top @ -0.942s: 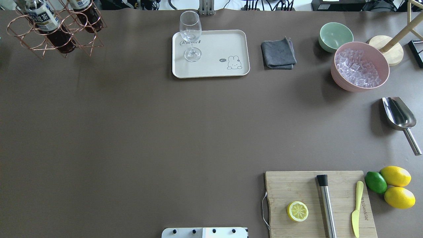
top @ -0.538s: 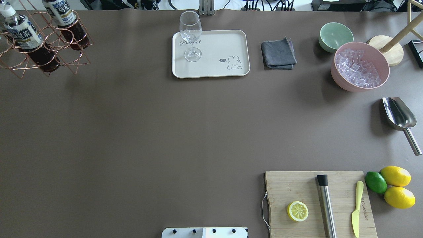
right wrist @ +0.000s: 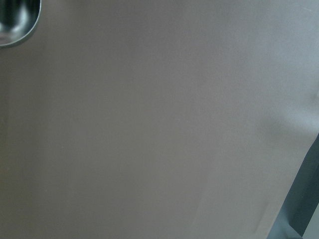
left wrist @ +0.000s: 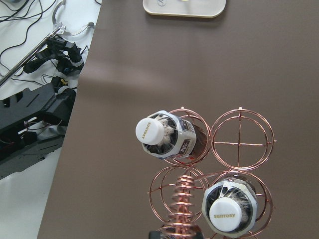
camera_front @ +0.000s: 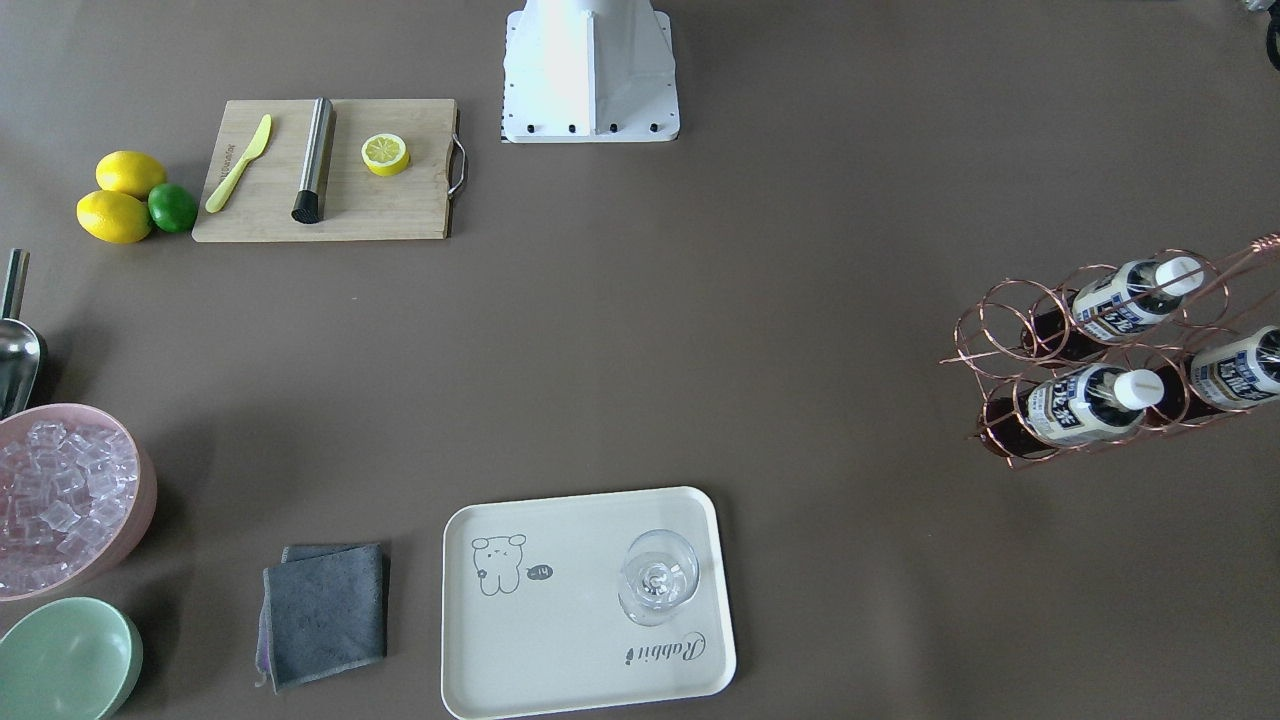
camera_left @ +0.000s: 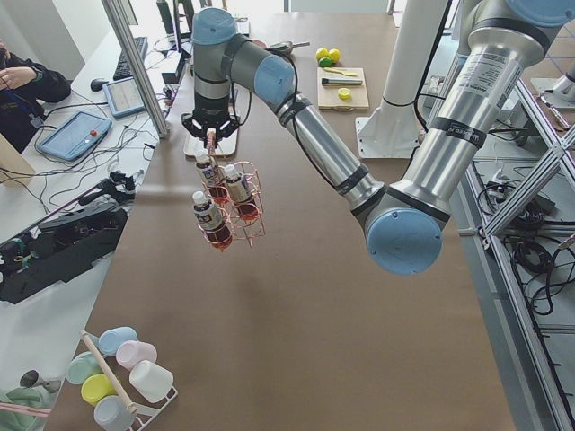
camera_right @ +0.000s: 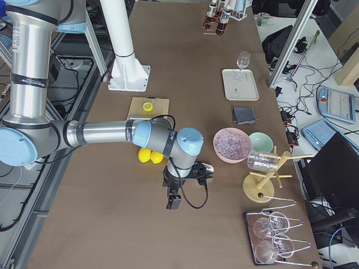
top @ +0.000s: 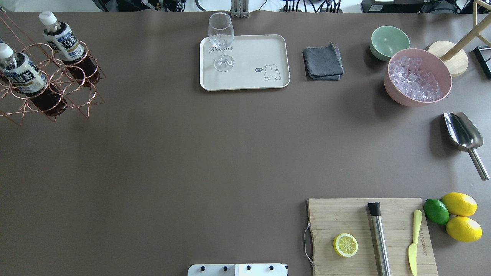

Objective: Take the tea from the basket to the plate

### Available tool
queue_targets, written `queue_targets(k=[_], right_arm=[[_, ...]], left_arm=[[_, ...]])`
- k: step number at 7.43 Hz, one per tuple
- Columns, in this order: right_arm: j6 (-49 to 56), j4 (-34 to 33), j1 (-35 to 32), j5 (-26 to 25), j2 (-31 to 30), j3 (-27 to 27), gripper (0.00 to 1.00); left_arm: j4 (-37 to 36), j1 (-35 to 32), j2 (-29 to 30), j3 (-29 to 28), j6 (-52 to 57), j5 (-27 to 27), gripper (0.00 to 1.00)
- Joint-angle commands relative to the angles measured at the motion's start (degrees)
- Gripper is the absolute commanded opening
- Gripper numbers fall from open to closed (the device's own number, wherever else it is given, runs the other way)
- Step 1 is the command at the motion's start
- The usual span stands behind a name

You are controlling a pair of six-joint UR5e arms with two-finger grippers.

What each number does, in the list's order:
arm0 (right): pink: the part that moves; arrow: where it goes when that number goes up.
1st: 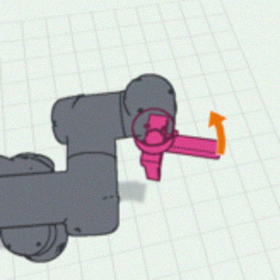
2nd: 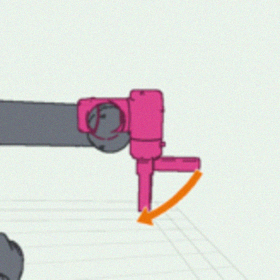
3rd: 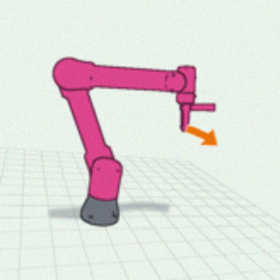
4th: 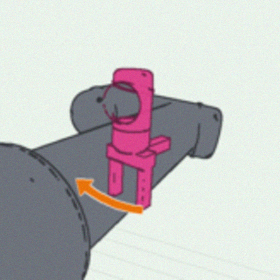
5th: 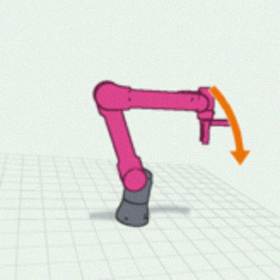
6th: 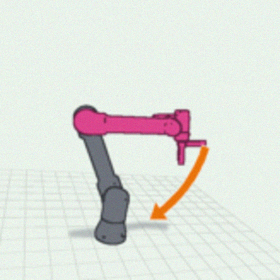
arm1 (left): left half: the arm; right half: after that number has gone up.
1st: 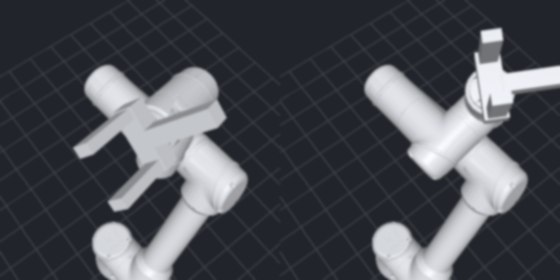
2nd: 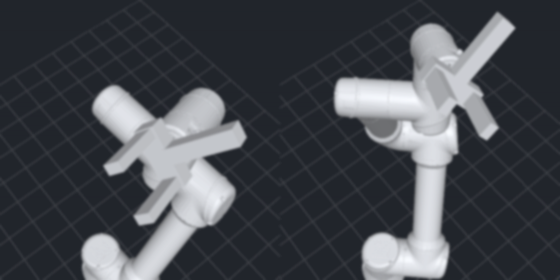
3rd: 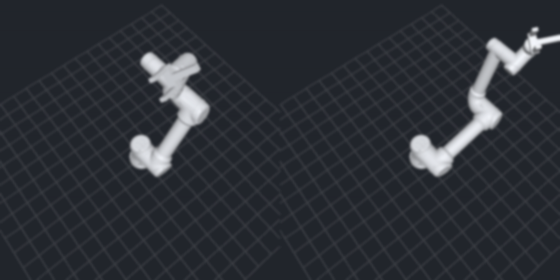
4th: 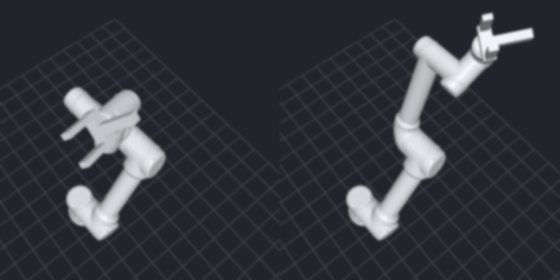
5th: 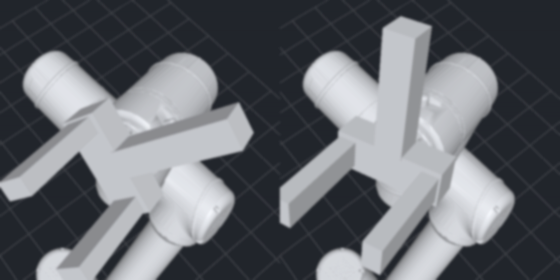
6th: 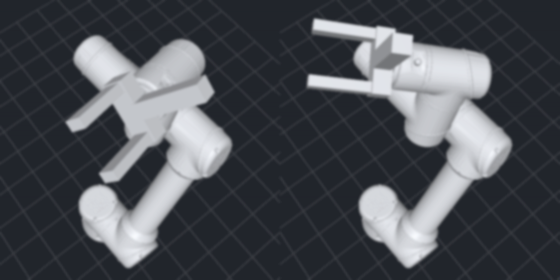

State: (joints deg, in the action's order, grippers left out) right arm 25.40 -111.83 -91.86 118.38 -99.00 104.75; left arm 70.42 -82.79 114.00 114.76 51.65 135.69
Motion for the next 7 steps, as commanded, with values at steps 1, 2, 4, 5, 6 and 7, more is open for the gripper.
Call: queue_targets(k=[1, 2, 4, 5, 6, 7], right_arm=[[-0.1, 0.1, 0.5, 0.1, 0.0, 0.2, 1.00], [-0.1, 0.0, 0.4, 0.8, 0.1, 0.3, 1.00], [-0.2, 0.6, 0.4, 1.5, -0.2, 1.4, 1.00], [-0.5, 0.5, 0.4, 1.5, 0.0, 1.6, 1.00], [-0.8, 0.6, 0.4, 3.3, 0.5, 0.9, 1.00], [-1.1, 1.4, 0.5, 7.8, 1.2, 0.5, 1.00]], left_arm=[[0.2, 12.3, 2.2, 9.2, -14.1, -0.6, 0.00], [0.2, 16.5, 5.5, 9.8, -17.8, -0.8, 0.00], [0.2, 26.5, 11.3, 8.9, -21.5, -5.7, 0.00], [0.2, 31.0, 15.5, 8.2, -27.4, -10.4, 0.00], [0.3, 34.2, 18.6, 7.1, -30.7, -12.8, 0.00], [0.3, 36.1, 21.1, 5.3, -30.9, -13.0, 0.00]])
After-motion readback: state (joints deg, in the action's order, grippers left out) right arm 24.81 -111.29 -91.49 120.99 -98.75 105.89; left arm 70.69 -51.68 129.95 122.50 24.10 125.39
